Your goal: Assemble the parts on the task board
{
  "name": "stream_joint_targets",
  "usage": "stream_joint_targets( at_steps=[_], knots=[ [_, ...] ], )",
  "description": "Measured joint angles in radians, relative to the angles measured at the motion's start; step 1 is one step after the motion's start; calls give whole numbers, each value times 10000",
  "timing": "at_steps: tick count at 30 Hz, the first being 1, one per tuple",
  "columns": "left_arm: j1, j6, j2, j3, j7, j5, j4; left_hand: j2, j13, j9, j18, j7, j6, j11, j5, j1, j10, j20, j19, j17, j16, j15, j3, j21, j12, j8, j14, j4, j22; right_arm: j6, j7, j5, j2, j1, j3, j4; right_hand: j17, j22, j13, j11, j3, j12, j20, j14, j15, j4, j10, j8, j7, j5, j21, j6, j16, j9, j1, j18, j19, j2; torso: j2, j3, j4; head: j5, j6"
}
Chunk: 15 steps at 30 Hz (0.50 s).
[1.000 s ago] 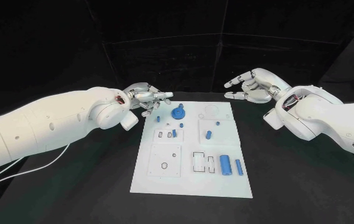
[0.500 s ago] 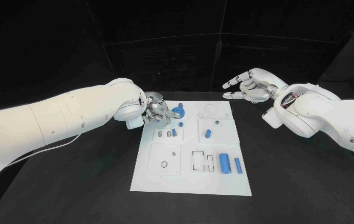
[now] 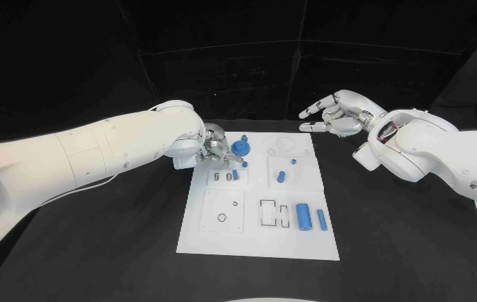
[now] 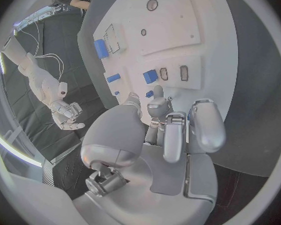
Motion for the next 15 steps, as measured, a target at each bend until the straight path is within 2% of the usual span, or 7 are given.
stream_joint_targets(
  at_steps=[11,12,13,15],
  knots=[
    [3,526,265,0,-141,-185,-204,0,70,80,0,-35,-34,0,0,0,71,-31,34,-1,0,0,-82,19,55,113,0,-29,38,82,-73,-2,45,0,-1,-68,-1,0,0,0,-38,0,-21,0,0,39,0,0,0,0,-58,0,-64,-2,-29,1,-94,29,-6,0,16,15,-75],
    [3,550,283,0,-146,-194,-218,0,73,80,0,-34,-34,1,0,0,71,-31,34,-1,13,0,-82,19,55,113,0,-29,38,88,-79,-2,56,0,0,-77,-1,0,0,0,-91,0,-24,0,0,59,0,0,0,0,-103,0,-77,-11,-53,18,-154,54,-6,0,20,14,-81],
    [3,572,299,0,-150,-202,-229,27,86,97,0,-35,-34,1,0,28,71,-31,34,-1,40,0,-82,19,98,113,0,-28,38,95,-85,-2,70,0,0,-85,-1,0,0,0,-116,0,2,0,0,60,1,0,0,0,-134,0,-120,-15,-64,160,-180,65,-6,1,25,12,-85],
    [3,609,351,0,-161,-218,-271,79,86,120,0,-35,-34,1,0,79,71,-31,34,-1,40,0,-82,19,98,176,0,-29,34,107,-98,-2,108,0,0,-104,-1,0,0,0,-116,0,2,0,0,60,0,0,0,0,-143,-1,-120,-15,-64,162,-181,65,-6,4,33,12,-95]
  ],
)
